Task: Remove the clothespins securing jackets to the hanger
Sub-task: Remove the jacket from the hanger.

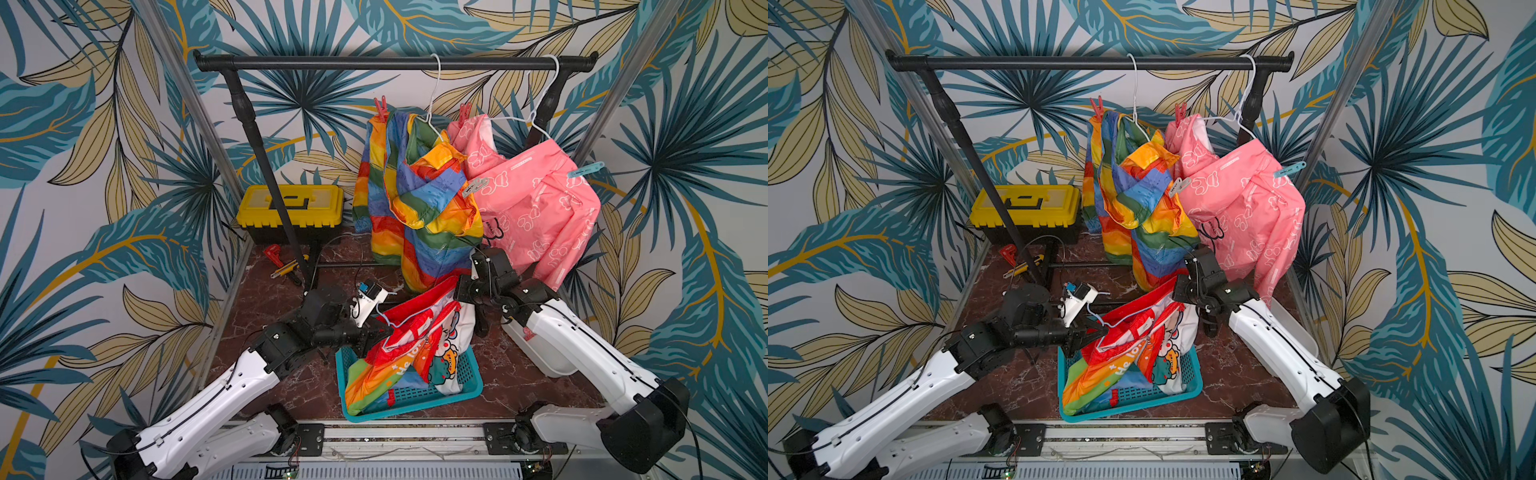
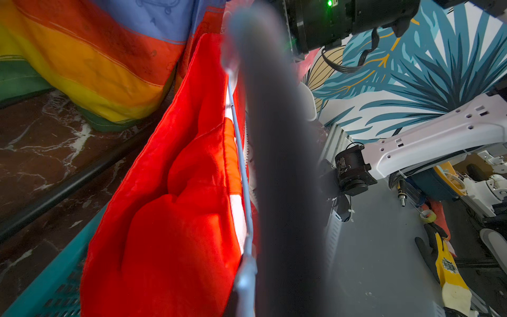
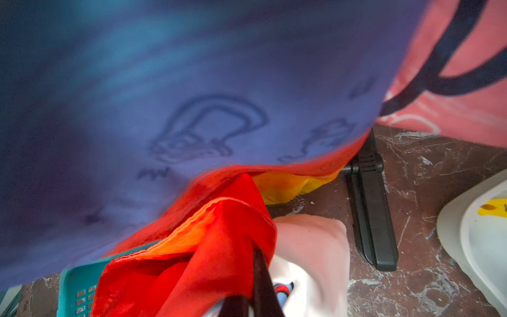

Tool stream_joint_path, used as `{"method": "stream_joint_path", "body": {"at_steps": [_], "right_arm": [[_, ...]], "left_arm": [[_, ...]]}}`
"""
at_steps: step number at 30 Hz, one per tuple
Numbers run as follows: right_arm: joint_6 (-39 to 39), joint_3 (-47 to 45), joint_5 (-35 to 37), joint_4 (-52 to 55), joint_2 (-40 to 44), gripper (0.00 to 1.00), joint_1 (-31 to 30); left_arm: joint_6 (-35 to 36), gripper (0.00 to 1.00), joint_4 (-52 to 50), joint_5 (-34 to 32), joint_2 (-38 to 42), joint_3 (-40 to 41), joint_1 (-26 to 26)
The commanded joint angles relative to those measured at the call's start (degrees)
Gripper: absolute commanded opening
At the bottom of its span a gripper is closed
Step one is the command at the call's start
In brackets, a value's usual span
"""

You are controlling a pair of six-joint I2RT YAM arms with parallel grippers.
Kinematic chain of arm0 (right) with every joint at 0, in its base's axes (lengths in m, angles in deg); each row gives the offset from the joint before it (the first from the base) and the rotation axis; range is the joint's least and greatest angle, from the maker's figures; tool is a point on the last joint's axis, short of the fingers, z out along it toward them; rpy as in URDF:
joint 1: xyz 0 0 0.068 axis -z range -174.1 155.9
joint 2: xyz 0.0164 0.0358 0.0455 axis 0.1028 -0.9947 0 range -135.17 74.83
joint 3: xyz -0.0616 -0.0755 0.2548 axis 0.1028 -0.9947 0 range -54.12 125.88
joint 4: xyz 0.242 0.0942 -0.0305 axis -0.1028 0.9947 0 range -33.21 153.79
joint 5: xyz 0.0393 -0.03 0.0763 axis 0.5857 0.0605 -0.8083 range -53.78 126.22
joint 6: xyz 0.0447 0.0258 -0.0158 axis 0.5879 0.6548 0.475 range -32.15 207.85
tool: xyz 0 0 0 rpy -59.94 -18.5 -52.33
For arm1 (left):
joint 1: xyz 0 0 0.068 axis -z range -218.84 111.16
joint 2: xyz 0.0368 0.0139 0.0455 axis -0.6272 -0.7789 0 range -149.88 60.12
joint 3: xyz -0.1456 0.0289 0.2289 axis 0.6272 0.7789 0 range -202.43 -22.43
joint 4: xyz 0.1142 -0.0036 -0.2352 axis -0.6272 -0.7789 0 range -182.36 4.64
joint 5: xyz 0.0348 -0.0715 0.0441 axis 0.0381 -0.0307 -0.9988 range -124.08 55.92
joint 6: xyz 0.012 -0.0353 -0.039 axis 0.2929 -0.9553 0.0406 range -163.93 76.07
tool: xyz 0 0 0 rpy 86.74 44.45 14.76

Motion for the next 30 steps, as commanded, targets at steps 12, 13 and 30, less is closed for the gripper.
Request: {"method": "stream_joint_path", "body": {"at_steps": [12, 13, 30], "right_arm": [[0.27, 1.05, 3.2, -0.73, -0.54, 0.0, 2.15], [0.01, 0.58, 3.42, -1.14, -0.14, 0.0, 1.44], [5.78, -8.29, 5.44, -6.67, 7.02, 0.0, -11.38]], "left_arm": [[-0.94, 0.0, -7.68, -9.77, 8.53, 0.28, 1.2], [-1.17, 0.0, -7.25, -12.79, 8.62, -0.3, 1.2], [-7.27, 0.0, 29.01, -27.16, 7.04, 4.72, 1.21]]}}
